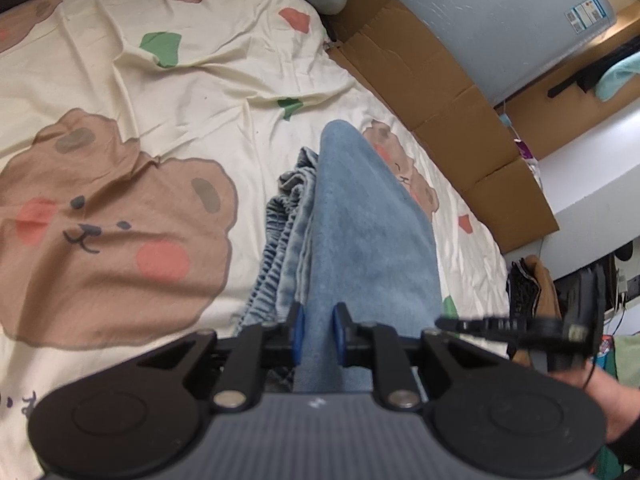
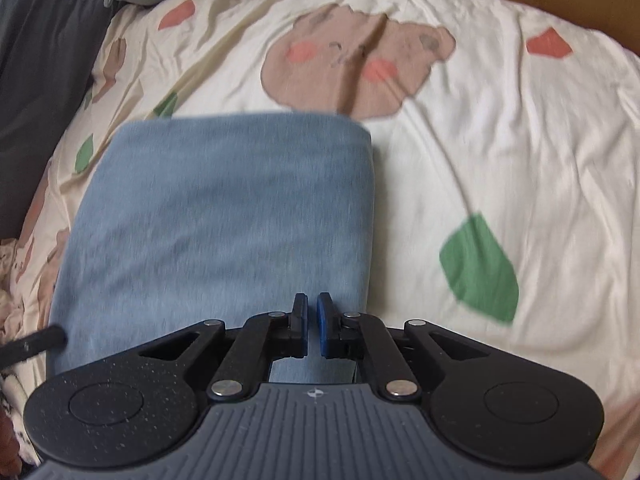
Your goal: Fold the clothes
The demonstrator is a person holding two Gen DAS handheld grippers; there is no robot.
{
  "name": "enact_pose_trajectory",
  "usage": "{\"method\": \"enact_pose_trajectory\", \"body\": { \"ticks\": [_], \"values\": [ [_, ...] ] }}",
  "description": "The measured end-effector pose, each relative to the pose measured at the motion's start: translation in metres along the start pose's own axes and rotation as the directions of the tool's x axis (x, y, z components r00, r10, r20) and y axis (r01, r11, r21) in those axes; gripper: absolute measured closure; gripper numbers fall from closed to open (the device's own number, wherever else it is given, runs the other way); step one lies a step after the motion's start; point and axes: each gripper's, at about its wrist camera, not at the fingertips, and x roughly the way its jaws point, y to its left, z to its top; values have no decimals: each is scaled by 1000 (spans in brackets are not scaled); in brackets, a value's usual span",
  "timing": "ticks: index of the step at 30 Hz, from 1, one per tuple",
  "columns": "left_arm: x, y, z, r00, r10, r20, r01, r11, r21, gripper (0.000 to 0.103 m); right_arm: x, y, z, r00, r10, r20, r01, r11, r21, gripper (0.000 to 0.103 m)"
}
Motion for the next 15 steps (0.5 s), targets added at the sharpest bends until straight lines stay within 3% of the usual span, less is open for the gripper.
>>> {"method": "enact_pose_trajectory", "body": {
  "ticks": [6, 15],
  "values": [
    [0, 2, -2, 1000, -9, 1, 9, 1000, -11, 86, -10, 3, -43, 999, 3, -35, -2, 1000, 22, 93],
    [-1, 3, -1, 1000, -11, -3, 11, 1000, -11, 86, -20, 9, -79, 993, 39, -111, -31, 997, 69, 93]
  ]
}}
